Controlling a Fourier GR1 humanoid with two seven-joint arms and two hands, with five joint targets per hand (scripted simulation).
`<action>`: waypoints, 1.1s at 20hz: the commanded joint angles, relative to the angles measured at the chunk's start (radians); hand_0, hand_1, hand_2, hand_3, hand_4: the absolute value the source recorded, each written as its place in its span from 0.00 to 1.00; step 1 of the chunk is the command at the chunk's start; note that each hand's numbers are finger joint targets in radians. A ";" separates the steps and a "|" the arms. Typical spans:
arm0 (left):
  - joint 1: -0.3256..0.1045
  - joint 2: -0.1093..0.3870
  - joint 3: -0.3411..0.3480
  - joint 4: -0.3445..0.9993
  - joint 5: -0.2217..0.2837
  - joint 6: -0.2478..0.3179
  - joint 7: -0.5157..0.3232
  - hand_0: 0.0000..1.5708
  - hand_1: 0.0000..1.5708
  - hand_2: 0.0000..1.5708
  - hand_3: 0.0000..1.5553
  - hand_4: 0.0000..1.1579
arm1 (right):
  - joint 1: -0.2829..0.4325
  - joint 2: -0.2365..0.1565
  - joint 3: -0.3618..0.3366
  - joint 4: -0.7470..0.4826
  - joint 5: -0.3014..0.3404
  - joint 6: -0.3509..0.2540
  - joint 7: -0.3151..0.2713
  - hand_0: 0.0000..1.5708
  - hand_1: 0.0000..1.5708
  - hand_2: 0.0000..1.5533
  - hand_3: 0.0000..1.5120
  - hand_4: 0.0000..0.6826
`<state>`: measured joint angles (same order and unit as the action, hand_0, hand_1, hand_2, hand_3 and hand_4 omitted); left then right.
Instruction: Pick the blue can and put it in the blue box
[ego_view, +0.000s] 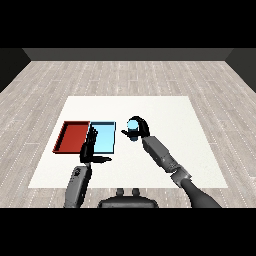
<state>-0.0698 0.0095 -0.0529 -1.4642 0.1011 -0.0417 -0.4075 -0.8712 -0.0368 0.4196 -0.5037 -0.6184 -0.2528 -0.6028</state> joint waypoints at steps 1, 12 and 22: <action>-0.021 -0.009 -0.029 0.051 0.022 -0.029 0.010 0.00 0.00 0.00 0.00 0.00 | -0.030 -0.015 -0.029 -0.024 0.036 0.028 -0.008 0.91 0.91 0.93 0.94 0.98; -0.083 -0.009 -0.098 0.119 0.008 0.045 -0.001 0.00 0.00 0.00 0.00 0.00 | 0.293 -0.116 0.011 -0.577 0.178 -0.045 0.195 0.91 0.91 0.93 0.94 0.96; -0.226 -0.009 -0.228 0.263 0.093 0.175 0.032 0.00 0.00 0.00 0.00 0.00 | 0.309 -0.006 -0.037 -0.575 0.306 -0.028 0.212 0.91 0.91 0.93 0.94 0.97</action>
<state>-0.2448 0.0002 -0.2678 -1.3210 0.1469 0.1246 -0.3271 -0.5517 -0.0933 0.3953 -1.1018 -0.3600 -0.2797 -0.3876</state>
